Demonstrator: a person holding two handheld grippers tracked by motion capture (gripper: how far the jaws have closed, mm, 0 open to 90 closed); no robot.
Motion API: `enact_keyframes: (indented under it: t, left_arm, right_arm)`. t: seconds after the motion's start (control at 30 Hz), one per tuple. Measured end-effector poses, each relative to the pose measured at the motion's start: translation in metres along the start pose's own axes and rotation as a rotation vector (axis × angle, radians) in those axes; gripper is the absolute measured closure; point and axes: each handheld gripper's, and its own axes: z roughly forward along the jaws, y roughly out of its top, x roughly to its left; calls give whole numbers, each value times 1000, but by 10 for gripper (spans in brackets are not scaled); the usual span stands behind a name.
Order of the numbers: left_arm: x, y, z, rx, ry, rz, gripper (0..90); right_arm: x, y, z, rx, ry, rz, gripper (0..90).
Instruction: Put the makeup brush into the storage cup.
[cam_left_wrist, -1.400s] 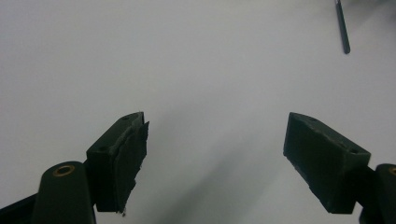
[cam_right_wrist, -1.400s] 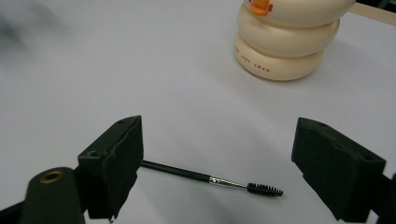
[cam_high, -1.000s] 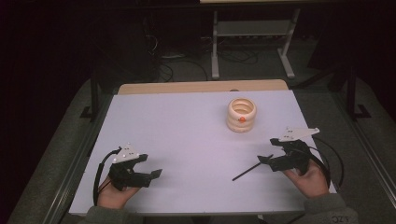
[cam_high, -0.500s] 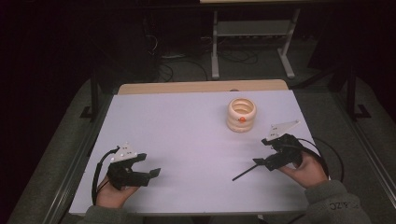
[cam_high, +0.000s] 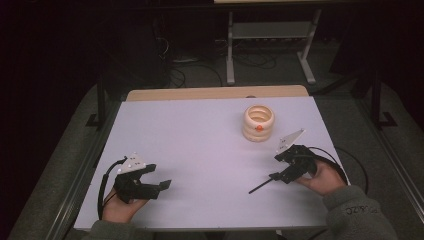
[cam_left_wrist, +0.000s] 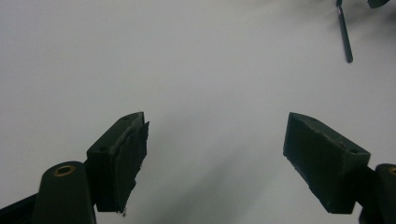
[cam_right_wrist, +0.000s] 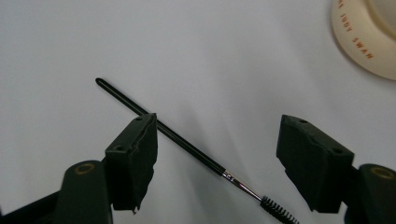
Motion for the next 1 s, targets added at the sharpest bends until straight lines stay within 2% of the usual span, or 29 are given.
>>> enact_keyframes:
  t: [0.07, 0.2, 0.53, 0.7, 0.8, 1.0]
  left_arm:
    - [0, 0, -1, -5, 1, -4, 212]
    - [1, 0, -1, -6, 0, -2, 213]
    - [2, 0, -2, -5, 2, -1, 213]
    - [2, 0, -2, -5, 1, -2, 213]
    - [1, 0, -2, -5, -1, -1, 213]
    - [2, 0, -2, -5, -1, -1, 213]
  right_arm:
    - [0, 0, 1, 4, 3, -3, 299]
    - [0, 6, 3, 26, 17, -43, 321]
    - [-3, 12, 5, 60, 53, -71, 371]
    - [0, 9, 17, 128, 71, -100, 436]
    - [1, 9, 20, 143, 72, -122, 452]
    - [2, 9, 27, 185, 92, -152, 543]
